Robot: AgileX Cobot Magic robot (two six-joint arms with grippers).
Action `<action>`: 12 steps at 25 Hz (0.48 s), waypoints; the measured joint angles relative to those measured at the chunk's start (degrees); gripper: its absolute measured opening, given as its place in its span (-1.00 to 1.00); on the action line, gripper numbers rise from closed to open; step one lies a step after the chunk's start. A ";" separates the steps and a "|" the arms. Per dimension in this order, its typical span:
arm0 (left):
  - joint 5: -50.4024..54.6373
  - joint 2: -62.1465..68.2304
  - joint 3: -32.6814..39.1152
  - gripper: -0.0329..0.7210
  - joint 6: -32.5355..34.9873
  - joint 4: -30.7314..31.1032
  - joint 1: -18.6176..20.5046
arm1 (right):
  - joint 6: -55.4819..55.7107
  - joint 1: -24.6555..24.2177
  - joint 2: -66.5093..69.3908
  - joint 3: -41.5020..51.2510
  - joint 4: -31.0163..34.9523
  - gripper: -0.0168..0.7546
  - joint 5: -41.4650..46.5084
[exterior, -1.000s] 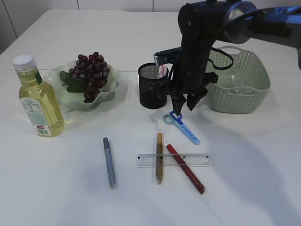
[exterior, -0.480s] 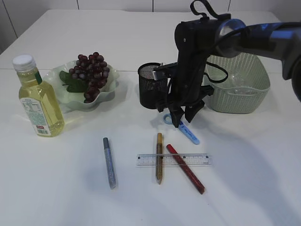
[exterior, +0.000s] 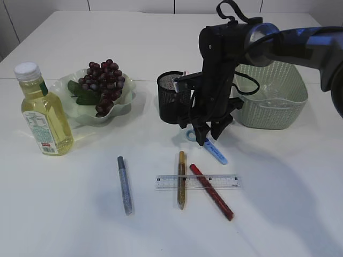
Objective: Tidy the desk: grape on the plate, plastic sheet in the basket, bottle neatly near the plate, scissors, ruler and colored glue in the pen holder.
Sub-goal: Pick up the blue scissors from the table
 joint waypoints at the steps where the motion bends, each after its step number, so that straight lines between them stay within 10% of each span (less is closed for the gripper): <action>1: 0.10 0.00 0.00 0.24 0.00 0.00 0.00 | 0.00 -0.12 0.15 0.00 0.00 -0.05 0.00; 12: 0.40 0.00 0.00 0.24 0.00 0.00 0.00 | -0.66 -2.89 0.75 0.00 0.75 -0.05 0.00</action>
